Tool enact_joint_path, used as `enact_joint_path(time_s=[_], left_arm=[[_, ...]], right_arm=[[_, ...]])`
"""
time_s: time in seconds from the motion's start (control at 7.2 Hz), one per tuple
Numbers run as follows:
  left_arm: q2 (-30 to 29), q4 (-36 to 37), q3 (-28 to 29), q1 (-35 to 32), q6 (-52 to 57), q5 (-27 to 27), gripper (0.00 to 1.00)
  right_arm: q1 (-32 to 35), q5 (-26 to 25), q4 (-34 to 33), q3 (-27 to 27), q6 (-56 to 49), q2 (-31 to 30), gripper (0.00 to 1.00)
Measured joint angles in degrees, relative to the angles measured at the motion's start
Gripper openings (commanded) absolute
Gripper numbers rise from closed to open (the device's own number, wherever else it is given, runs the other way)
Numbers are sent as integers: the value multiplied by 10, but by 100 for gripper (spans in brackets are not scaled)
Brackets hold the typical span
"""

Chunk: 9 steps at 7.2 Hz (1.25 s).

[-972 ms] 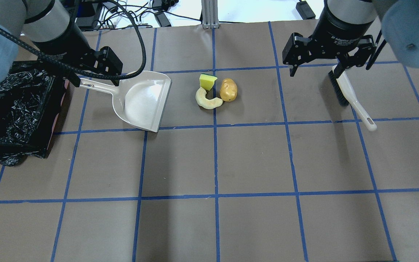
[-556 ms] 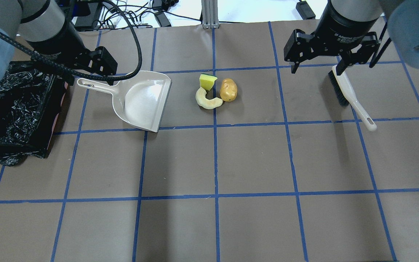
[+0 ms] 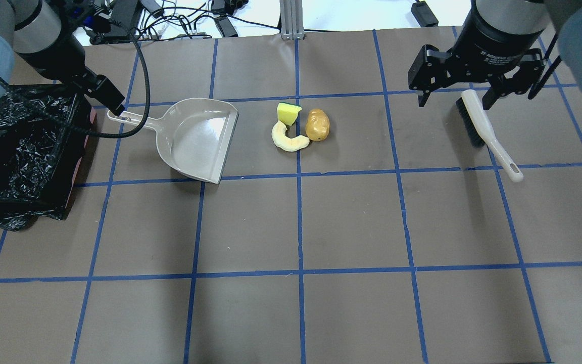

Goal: Sweep and dump trash into bin
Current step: 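Grasp the white dustpan handle with the left gripper near the black bin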

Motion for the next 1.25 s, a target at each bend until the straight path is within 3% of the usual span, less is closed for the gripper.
enact_joint_path(time_s=[0.83, 1.25], left_arm=[[-137, 114, 16, 20, 483, -20, 89], [-200, 140, 60, 19, 557, -20, 95]], right_arm=[[-168, -2, -112, 52, -277, 102, 100], [-200, -2, -124, 59, -352, 161, 100]])
